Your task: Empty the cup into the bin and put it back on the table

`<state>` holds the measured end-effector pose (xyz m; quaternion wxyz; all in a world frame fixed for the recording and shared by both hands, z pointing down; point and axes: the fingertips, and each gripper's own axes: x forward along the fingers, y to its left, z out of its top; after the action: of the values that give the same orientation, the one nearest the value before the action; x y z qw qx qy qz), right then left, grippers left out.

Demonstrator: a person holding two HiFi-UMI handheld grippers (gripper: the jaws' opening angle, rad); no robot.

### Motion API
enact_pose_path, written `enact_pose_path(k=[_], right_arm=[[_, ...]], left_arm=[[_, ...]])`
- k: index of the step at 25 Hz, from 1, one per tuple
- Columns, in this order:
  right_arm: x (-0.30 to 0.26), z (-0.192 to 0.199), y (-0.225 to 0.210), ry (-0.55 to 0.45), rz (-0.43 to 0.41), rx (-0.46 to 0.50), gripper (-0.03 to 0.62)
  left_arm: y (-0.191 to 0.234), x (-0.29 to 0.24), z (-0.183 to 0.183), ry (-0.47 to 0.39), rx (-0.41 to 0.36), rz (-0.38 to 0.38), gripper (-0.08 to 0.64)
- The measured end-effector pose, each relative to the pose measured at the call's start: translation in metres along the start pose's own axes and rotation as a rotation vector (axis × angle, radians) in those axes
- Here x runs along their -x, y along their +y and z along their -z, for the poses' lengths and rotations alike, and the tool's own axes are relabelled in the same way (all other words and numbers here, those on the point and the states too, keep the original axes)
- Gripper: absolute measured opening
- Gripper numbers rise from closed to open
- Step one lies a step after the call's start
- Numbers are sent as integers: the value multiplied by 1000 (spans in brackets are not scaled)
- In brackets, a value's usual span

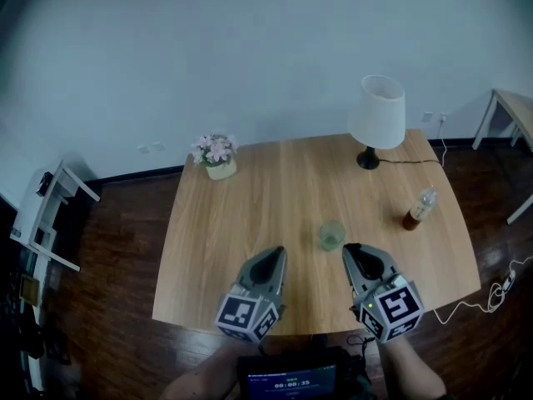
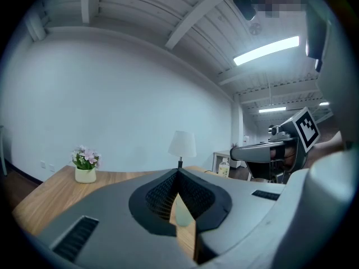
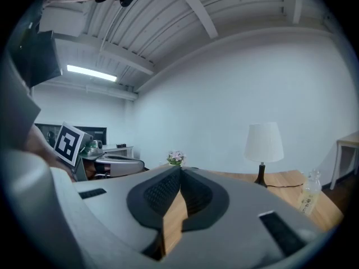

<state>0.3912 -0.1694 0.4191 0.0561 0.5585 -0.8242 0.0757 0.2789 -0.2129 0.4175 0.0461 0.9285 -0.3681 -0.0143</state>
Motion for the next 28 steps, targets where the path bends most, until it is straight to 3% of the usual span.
enact_pose_path(k=[6,11,17,22,28], right_arm=[[19,-14,17,-26,54,77,0],[36,-12,46,-23,98,43,0],[67,-14,101,-20,104,76,0],[92,-24,131,-32,126,84,0],[125,-38,156,-25,133,91,0]], left_arm=[[-3,33,-9,-24,-28,-3,-8],[-3,80,-12,-37,-4,2,-8],[-19,137,-32,-121,-100,55,-8],[-19,165,-38,-79,-62,40,-8],[-25,194,-61,-118,-21,74,-8]])
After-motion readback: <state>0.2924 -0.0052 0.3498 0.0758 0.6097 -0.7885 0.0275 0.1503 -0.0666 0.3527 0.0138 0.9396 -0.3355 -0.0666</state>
